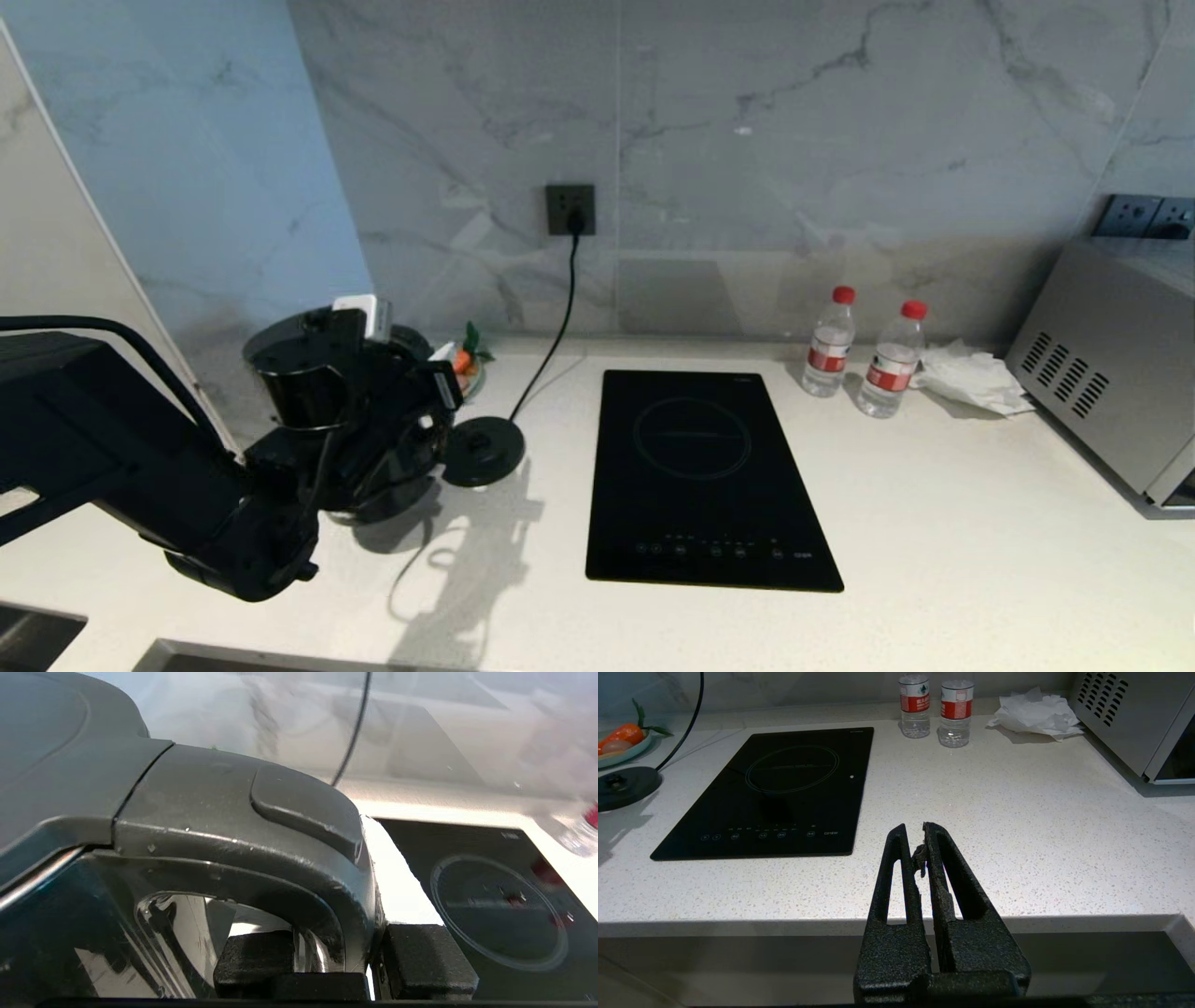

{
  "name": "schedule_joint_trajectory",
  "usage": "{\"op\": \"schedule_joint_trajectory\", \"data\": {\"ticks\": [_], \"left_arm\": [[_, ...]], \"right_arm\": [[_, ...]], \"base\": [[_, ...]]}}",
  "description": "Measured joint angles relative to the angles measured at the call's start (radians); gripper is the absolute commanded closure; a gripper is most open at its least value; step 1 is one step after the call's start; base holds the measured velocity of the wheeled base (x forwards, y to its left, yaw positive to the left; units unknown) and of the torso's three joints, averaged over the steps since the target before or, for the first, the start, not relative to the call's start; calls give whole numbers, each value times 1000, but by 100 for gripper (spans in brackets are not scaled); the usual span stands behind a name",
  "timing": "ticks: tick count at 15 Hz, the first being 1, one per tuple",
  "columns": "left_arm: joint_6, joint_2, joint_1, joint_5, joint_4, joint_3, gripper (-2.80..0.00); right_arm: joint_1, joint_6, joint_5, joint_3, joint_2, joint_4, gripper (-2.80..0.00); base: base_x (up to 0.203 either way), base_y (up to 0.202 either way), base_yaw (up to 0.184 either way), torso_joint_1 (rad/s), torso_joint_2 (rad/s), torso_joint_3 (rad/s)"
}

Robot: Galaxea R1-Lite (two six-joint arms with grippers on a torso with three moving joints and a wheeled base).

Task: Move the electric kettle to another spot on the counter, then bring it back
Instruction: Place it on the power base

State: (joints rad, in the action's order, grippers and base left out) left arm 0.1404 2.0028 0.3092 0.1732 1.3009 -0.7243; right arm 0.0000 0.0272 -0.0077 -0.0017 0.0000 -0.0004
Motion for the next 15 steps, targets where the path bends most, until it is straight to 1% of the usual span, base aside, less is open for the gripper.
{"op": "schedule_joint_trajectory", "data": {"ticks": [4, 5, 8, 11, 13, 15], "left_arm": [[1, 6, 36, 8, -65, -58, 0], [1, 12, 48, 23, -74, -75, 0], [-2, 44, 81, 108, -77, -145, 0], [-4, 76, 99, 116, -81, -190, 0], [-38, 96, 110, 116, -81, -208, 0], [-48, 111, 122, 118, -80, -220, 0]], "right_arm": [[0, 0, 0, 0, 0, 0, 0], [0, 0, 0, 0, 0, 0, 0], [0, 0, 0, 0, 0, 0, 0], [0, 0, 0, 0, 0, 0, 0], [0, 0, 0, 0, 0, 0, 0], [0, 0, 0, 0, 0, 0, 0]], "base": [[0, 0, 0, 0, 0, 0], [0, 0, 0, 0, 0, 0], [0, 0, 0, 0, 0, 0], [0, 0, 0, 0, 0, 0], [0, 0, 0, 0, 0, 0], [0, 0, 0, 0, 0, 0]]}}
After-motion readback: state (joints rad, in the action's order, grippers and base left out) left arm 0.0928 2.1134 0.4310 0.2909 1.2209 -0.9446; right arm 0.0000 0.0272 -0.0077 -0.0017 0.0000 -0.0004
